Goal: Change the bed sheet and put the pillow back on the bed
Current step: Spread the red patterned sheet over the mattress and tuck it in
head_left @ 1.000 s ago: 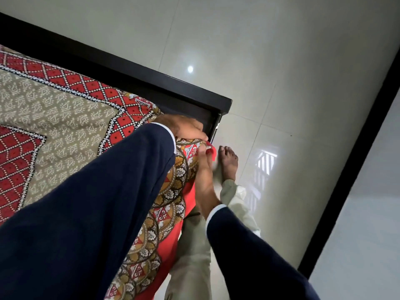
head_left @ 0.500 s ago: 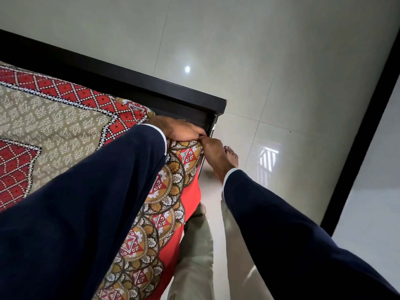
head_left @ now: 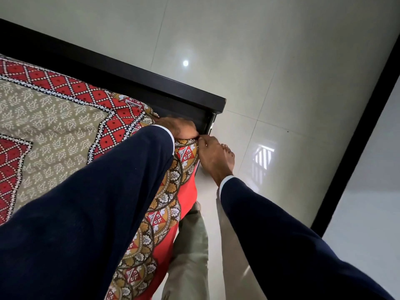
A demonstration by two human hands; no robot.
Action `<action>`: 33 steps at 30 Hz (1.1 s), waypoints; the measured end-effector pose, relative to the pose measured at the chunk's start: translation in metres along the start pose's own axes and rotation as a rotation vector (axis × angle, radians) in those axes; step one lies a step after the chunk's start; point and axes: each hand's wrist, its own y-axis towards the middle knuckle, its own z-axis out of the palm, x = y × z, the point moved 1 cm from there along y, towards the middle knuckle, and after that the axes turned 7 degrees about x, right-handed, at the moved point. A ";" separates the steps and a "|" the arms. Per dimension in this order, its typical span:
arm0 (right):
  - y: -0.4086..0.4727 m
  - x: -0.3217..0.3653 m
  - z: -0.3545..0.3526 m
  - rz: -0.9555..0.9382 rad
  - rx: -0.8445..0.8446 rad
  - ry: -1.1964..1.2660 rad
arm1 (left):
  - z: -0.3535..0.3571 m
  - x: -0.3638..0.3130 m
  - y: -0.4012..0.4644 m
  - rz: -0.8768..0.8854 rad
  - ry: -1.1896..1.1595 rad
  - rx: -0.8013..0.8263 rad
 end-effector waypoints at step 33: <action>-0.179 0.053 -0.077 0.048 0.442 0.726 | 0.043 -0.026 -0.062 0.229 0.242 -0.812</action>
